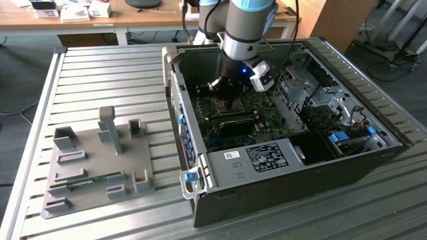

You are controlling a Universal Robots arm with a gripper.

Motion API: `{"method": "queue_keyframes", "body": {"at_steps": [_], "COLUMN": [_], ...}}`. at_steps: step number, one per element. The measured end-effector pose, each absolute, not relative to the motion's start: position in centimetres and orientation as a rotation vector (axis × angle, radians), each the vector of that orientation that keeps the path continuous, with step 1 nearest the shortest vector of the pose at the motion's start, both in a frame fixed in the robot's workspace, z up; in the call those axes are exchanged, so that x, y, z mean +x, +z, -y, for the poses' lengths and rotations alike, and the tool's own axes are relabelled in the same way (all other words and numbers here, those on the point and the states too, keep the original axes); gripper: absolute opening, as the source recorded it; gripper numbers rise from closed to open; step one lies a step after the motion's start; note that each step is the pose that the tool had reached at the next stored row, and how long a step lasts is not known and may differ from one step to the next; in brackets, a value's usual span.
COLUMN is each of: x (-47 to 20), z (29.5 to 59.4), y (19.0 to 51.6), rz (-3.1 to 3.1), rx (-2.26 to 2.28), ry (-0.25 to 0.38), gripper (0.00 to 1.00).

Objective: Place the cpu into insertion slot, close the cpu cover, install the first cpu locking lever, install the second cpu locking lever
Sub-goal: 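Install the second cpu locking lever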

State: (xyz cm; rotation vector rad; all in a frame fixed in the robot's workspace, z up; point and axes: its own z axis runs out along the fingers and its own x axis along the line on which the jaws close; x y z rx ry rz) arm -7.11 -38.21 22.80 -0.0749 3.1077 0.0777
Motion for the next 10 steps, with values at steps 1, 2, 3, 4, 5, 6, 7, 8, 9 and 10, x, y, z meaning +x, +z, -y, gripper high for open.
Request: {"method": "queue_keyframes", "body": {"at_steps": [1,2,3,4,5,6,7,8,9,10], "x": [-7.20,-7.27,-7.34,-7.41,-7.48,-7.55,-7.63,-7.69,-7.74,-7.78], "z": [38.24,38.28,38.32,38.36,38.39,38.41,38.42,38.43,38.44,38.45], "y": [22.71,22.61,22.51,22.40,22.29,22.19,22.10,22.02,21.95,21.88], "rz": [-3.108,-3.108,-3.108,-3.108,-3.108,-3.107,-3.107,-3.107,-3.107,-3.107], "rx": [-0.076,-0.078,-0.079,-0.081,-0.083,-0.084,-0.085,-0.086,-0.087,-0.088], "ry": [0.078,0.078,0.078,0.079,0.079,0.080,0.081,0.081,0.081,0.082], "gripper": [0.11,0.11,0.11,0.11,0.11,0.11,0.11,0.11,0.11,0.11]}}
